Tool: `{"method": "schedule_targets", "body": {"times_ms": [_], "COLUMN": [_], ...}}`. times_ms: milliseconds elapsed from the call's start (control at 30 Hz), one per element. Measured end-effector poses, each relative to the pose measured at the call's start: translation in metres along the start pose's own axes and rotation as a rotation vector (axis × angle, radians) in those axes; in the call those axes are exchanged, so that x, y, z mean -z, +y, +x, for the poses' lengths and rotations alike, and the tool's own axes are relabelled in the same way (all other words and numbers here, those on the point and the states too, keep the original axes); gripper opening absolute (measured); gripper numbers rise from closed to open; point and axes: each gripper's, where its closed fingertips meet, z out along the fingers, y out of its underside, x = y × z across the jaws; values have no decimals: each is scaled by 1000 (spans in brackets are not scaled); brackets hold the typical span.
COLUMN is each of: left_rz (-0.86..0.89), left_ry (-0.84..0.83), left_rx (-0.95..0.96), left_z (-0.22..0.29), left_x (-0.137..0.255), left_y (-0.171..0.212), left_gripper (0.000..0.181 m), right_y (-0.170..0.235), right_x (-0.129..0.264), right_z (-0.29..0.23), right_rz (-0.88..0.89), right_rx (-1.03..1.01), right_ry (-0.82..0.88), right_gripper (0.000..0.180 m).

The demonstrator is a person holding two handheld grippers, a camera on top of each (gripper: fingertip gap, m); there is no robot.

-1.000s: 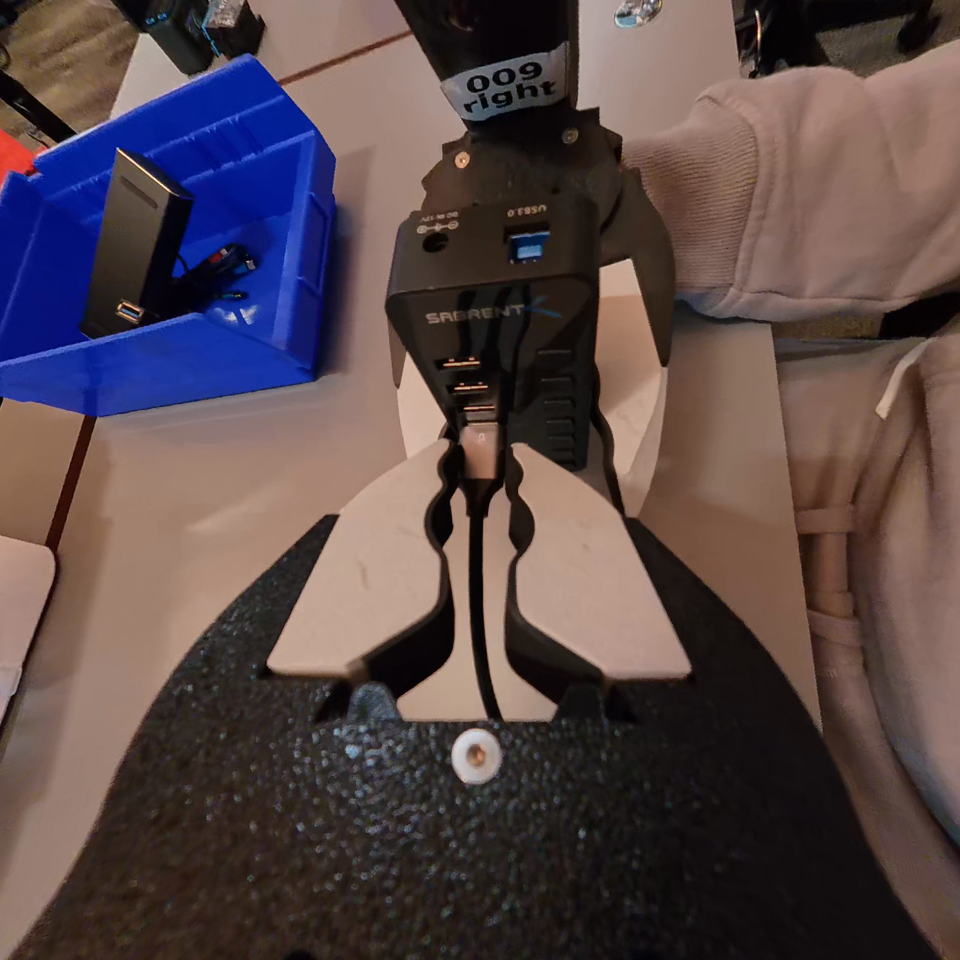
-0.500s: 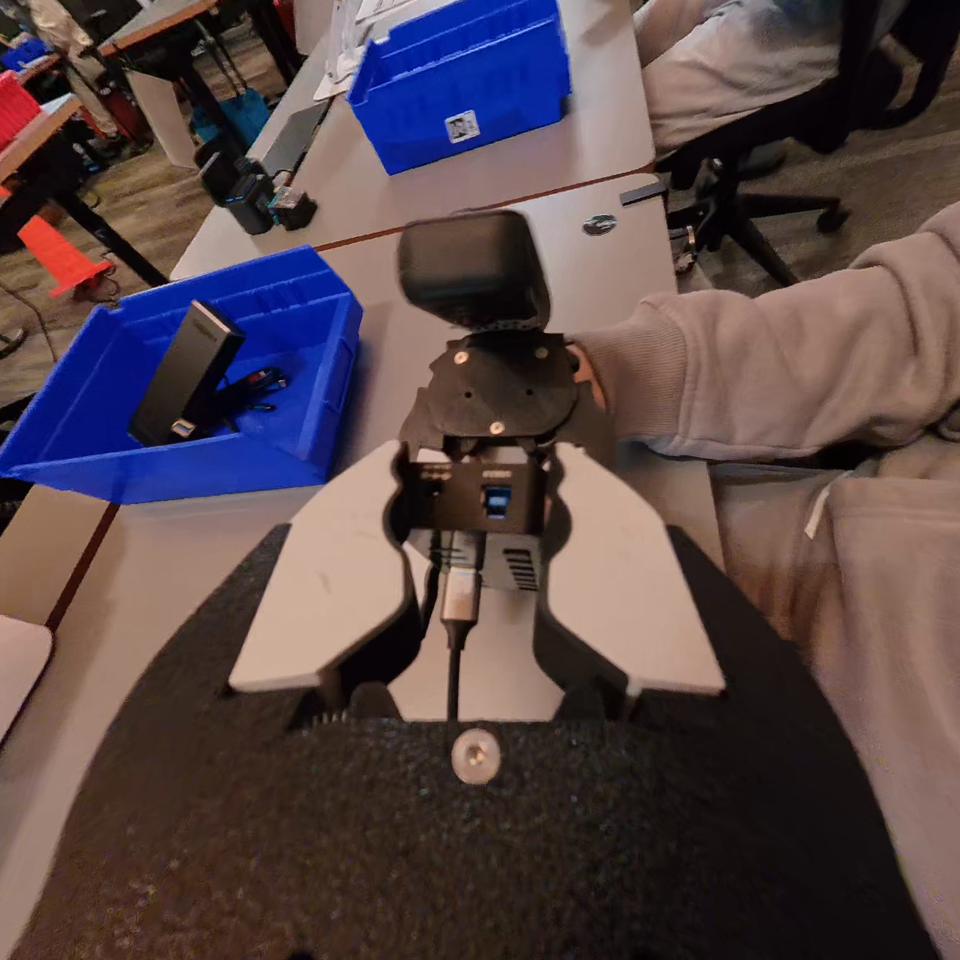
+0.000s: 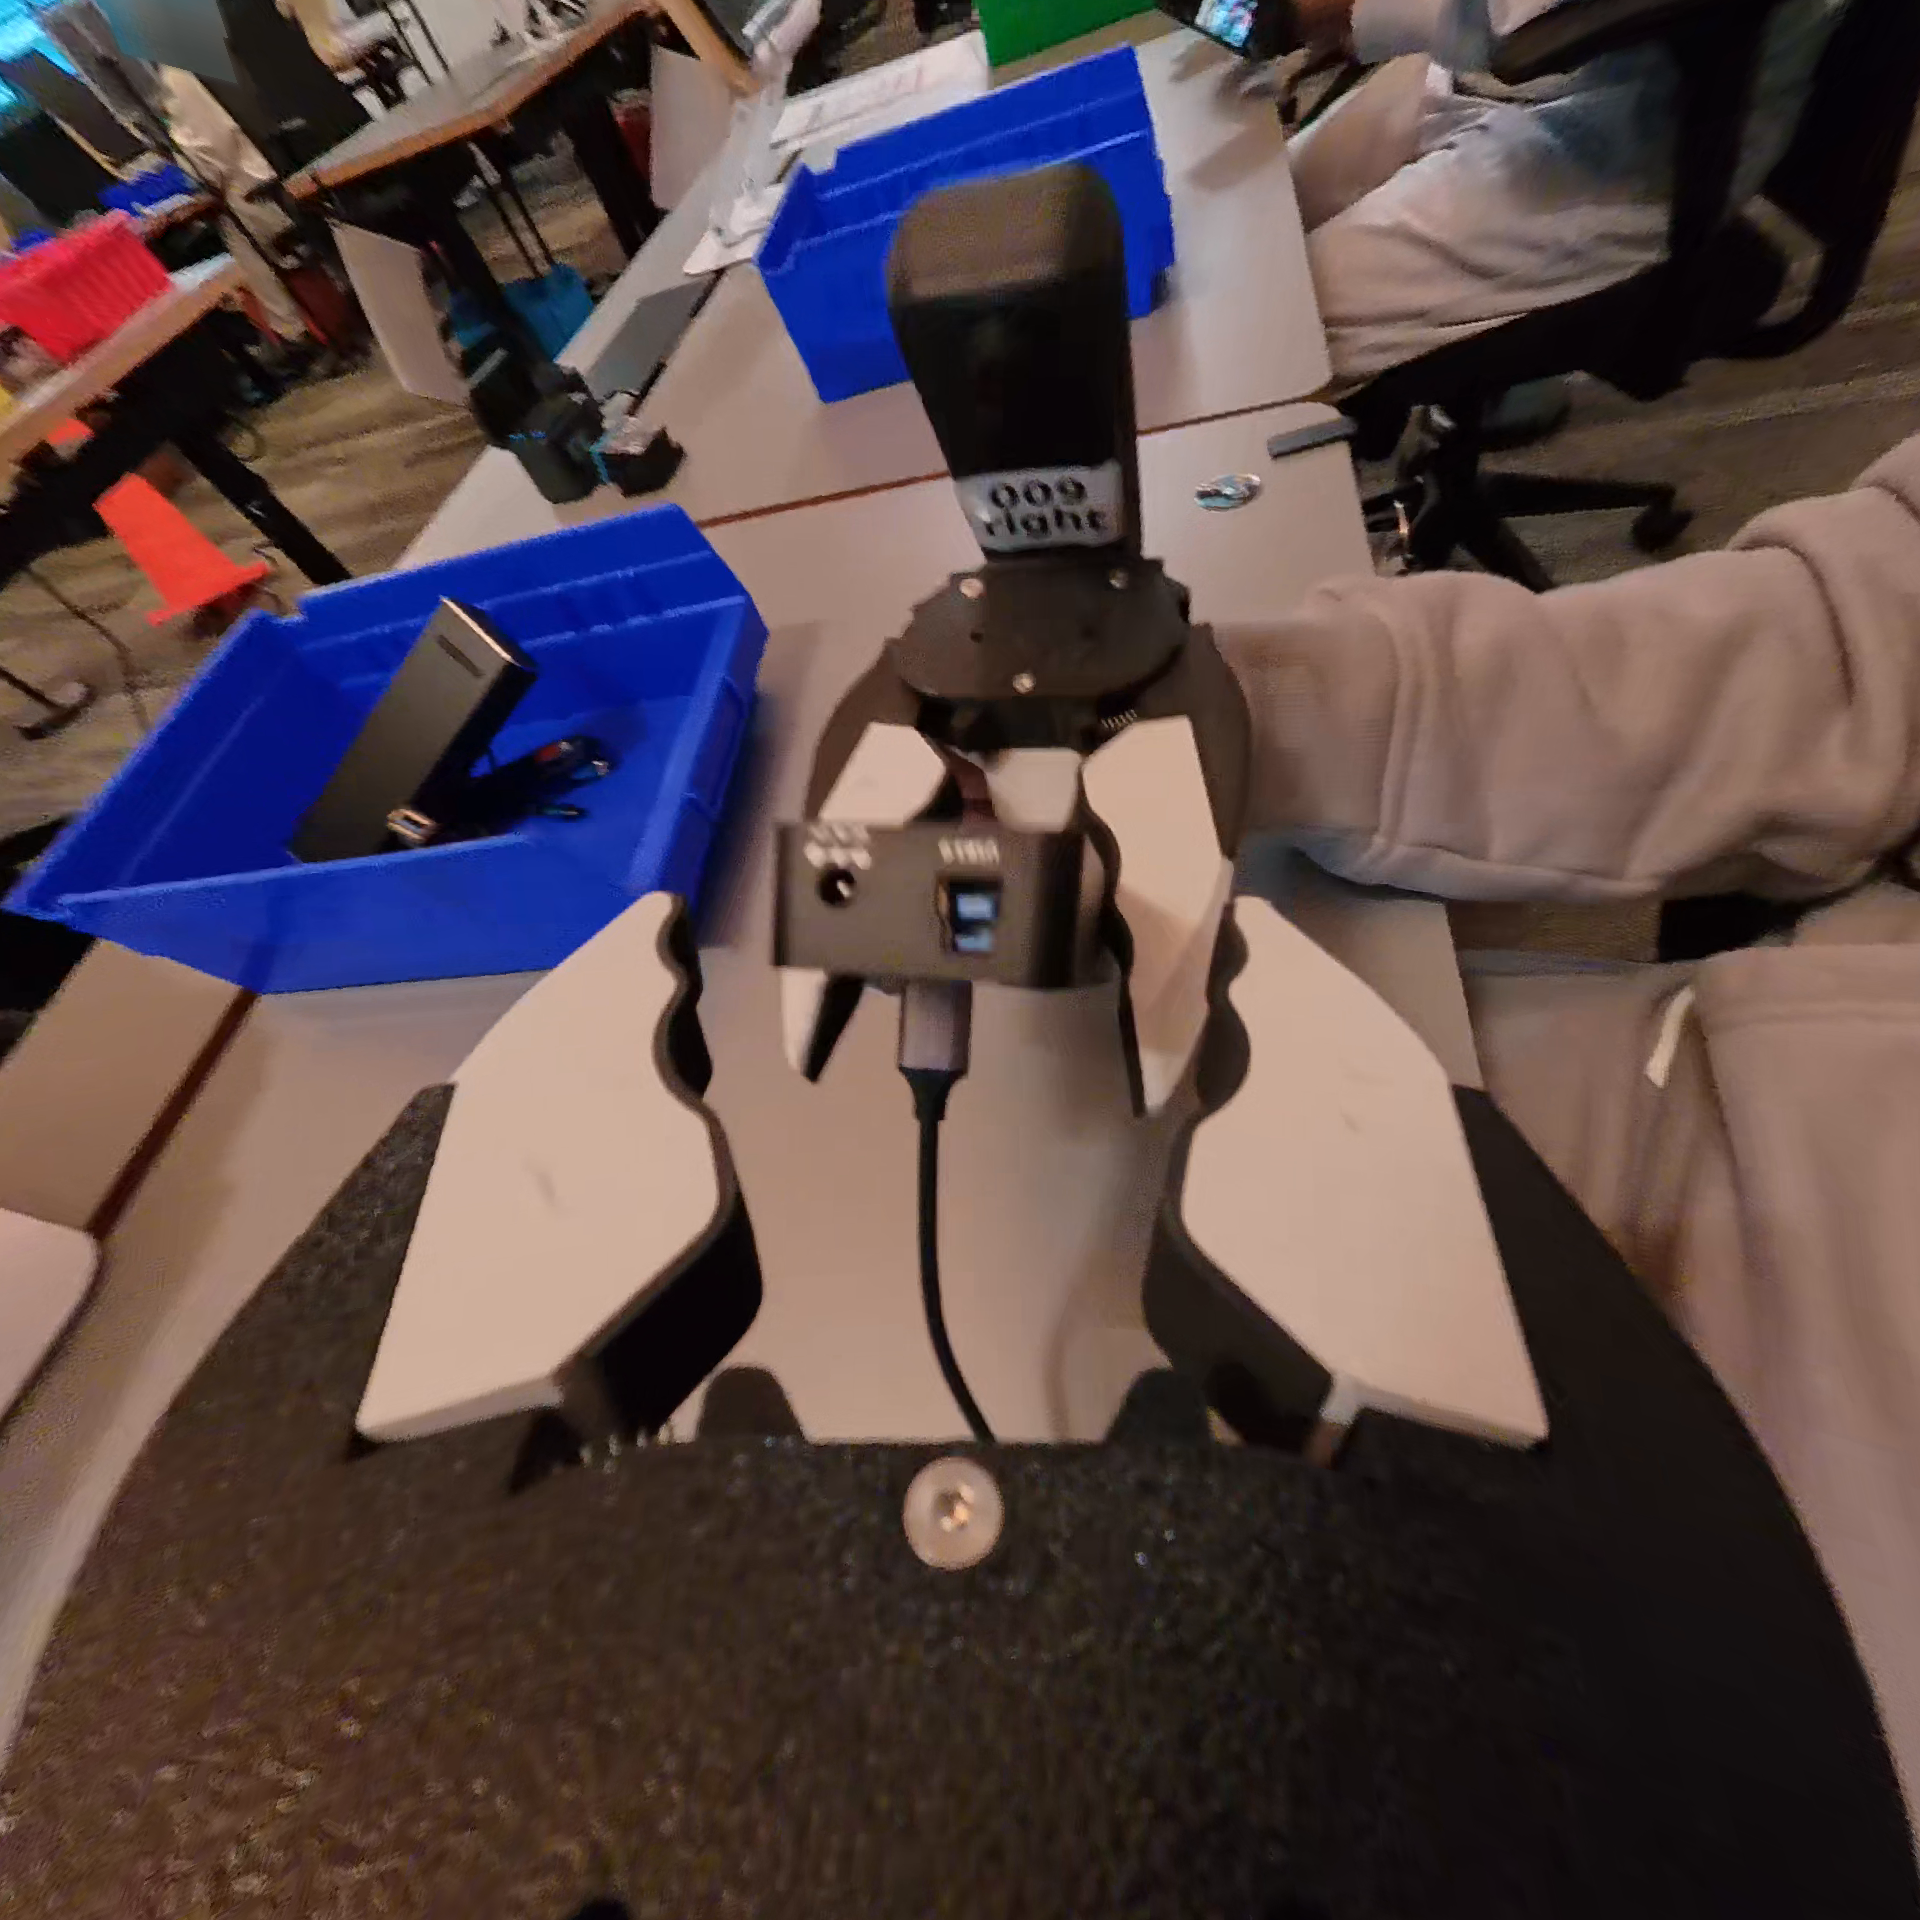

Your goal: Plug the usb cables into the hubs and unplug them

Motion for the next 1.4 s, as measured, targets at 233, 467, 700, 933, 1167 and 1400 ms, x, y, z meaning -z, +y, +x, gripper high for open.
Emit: {"method": "schedule_targets", "body": {"times_ms": [233, 467, 700, 933, 1167, 1400], "left_rz": [85, -87, -193, -209, -123, -135], "left_ry": [3, 64, 115, 134, 113, 75], "left_rx": [-26, -61, -134, -101, -14, -74], "left_z": [4, 1, 5, 6, 0, -2], "left_x": [-7, -5, -12, -12, -1, 0], "left_y": [0, 1, 3, 13, 2, 9], "left_gripper": [61, 61, 61, 60, 67, 58], "right_y": [0, 0, 3, 14, -5, -4], "right_x": [-5, -14, -20, -21, -13, -12], "right_z": [-8, -3, 0, 2, 3, 1], "right_rz": [-16, -35, -94, -142, -16, -26], "right_rx": [44, 35, 88, 101, 59, 68], "right_ry": [-22, 31, 80, 76, 64, 51], "right_gripper": [70, 76, 81, 79, 75, 75]}}
